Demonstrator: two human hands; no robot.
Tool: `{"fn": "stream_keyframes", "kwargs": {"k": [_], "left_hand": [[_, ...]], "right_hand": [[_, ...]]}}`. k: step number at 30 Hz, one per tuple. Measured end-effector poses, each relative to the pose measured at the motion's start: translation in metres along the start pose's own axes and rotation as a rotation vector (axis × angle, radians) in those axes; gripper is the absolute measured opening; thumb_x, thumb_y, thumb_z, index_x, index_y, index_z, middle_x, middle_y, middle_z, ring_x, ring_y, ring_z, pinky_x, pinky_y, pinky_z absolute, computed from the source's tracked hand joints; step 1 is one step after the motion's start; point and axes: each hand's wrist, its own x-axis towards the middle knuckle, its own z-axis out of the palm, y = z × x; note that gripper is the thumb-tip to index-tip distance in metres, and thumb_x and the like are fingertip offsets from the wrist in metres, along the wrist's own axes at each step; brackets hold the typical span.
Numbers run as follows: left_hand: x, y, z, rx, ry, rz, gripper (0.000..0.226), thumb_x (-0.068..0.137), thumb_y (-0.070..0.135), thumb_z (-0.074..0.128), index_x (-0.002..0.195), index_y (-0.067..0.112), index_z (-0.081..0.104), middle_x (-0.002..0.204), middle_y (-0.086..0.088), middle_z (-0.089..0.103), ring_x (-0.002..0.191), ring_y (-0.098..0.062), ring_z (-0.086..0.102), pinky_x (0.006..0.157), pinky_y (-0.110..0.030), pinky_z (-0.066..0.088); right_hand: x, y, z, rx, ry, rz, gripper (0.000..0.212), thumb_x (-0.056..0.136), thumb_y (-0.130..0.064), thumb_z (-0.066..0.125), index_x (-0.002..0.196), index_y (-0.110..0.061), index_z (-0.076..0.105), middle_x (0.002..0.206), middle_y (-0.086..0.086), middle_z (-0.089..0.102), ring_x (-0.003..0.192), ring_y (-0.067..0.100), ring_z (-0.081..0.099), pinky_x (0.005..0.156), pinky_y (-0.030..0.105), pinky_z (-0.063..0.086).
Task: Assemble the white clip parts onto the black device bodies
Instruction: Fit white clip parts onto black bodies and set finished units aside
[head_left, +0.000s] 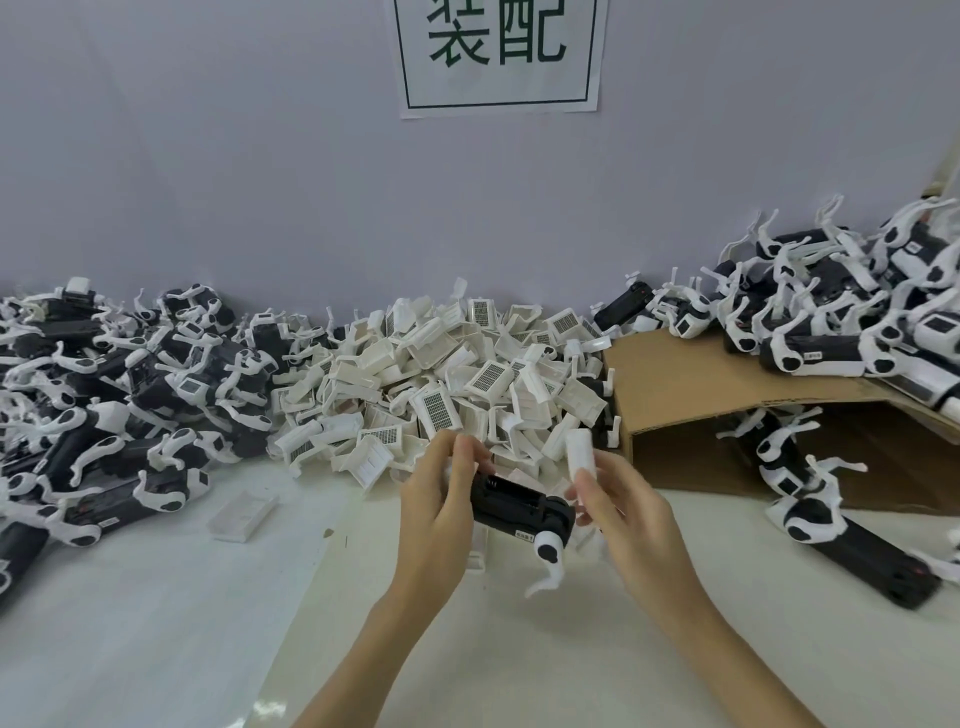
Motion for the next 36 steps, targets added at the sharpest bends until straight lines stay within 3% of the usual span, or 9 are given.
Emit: {"fn": "stream_keyframes", "kwargs": {"k": [3,6,11,15,18,22,26,30,36], "left_hand": [[-0.001,-0.002,0.002,0.017,0.009,0.039,0.04,0.113,0.041,0.033,0.097,0.026,0.066,0.093,0.006,0.069,0.092,-0.012,0.066,0.082,-0.015,0.047],[-0.002,-0.004,0.003,0.113,-0.018,0.106,0.042,0.112,0.052,0.027,0.103,0.037,0.065,0.096,0.007,0.069,0.1,-0.02,0.067,0.087,-0.028,0.05],[-0.005,-0.006,0.006,0.229,-0.031,0.147,0.044,0.111,0.063,0.021,0.118,0.045,0.061,0.098,0.011,0.069,0.091,-0.017,0.068,0.078,-0.03,0.05],[-0.005,-0.003,0.007,0.231,0.001,0.116,0.054,0.108,0.069,0.017,0.12,0.042,0.063,0.1,0.014,0.069,0.093,-0.013,0.068,0.081,-0.035,0.051],[-0.004,-0.001,0.008,0.176,0.051,0.071,0.057,0.108,0.069,0.019,0.114,0.039,0.067,0.104,0.016,0.07,0.104,-0.013,0.068,0.09,-0.036,0.052],[-0.005,0.003,0.013,0.083,0.079,-0.031,0.043,0.112,0.047,0.026,0.107,0.042,0.068,0.101,0.005,0.073,0.102,-0.026,0.07,0.091,-0.059,0.053],[-0.003,0.015,0.01,0.028,-0.04,-0.035,0.034,0.106,0.064,0.032,0.12,0.046,0.058,0.1,0.004,0.07,0.093,-0.021,0.069,0.086,-0.047,0.056],[0.0,0.016,-0.001,0.056,-0.375,-0.002,0.04,0.102,0.046,0.066,0.139,0.042,0.052,0.118,0.003,0.07,0.109,-0.022,0.07,0.095,-0.039,0.057],[-0.001,0.01,0.009,0.162,-0.294,0.048,0.022,0.105,0.04,0.063,0.127,0.043,0.065,0.117,0.005,0.066,0.104,-0.022,0.067,0.092,-0.039,0.055]], "right_hand": [[-0.006,0.0,0.006,-0.144,-0.137,-0.087,0.038,0.101,-0.039,0.061,0.138,-0.031,0.064,0.125,-0.011,0.066,0.118,0.011,0.065,0.098,0.024,0.052],[-0.01,-0.002,0.014,-0.284,-0.193,-0.175,0.046,0.102,-0.04,0.059,0.147,-0.037,0.054,0.126,-0.017,0.059,0.125,0.009,0.059,0.103,0.014,0.043],[-0.013,0.003,0.02,-0.449,-0.187,-0.33,0.05,0.107,-0.037,0.051,0.156,-0.042,0.043,0.12,-0.015,0.052,0.108,0.012,0.061,0.088,0.015,0.049],[-0.014,0.002,0.016,-0.535,-0.179,-0.392,0.05,0.109,-0.035,0.048,0.157,-0.045,0.039,0.13,-0.015,0.049,0.118,0.009,0.057,0.088,0.019,0.053],[-0.017,0.001,0.02,-0.651,-0.207,-0.441,0.059,0.106,-0.035,0.054,0.161,-0.038,0.034,0.145,-0.017,0.043,0.132,0.007,0.05,0.101,0.017,0.049],[-0.016,0.0,0.032,-0.879,-0.063,-0.563,0.071,0.09,-0.022,0.08,0.154,-0.02,0.048,0.146,-0.005,0.053,0.132,0.018,0.054,0.108,0.037,0.05],[-0.01,0.0,0.026,-0.858,0.019,-0.59,0.076,0.082,-0.008,0.086,0.15,-0.016,0.054,0.146,-0.002,0.056,0.134,0.019,0.055,0.111,0.036,0.049],[-0.006,-0.005,0.009,-0.773,0.094,-0.561,0.059,0.092,-0.036,0.072,0.145,-0.013,0.058,0.134,-0.002,0.066,0.126,0.015,0.061,0.104,0.029,0.053],[-0.004,0.0,0.004,-0.807,0.136,-0.553,0.053,0.086,-0.032,0.08,0.132,-0.009,0.066,0.126,0.002,0.06,0.121,0.019,0.06,0.099,0.027,0.053]]}}
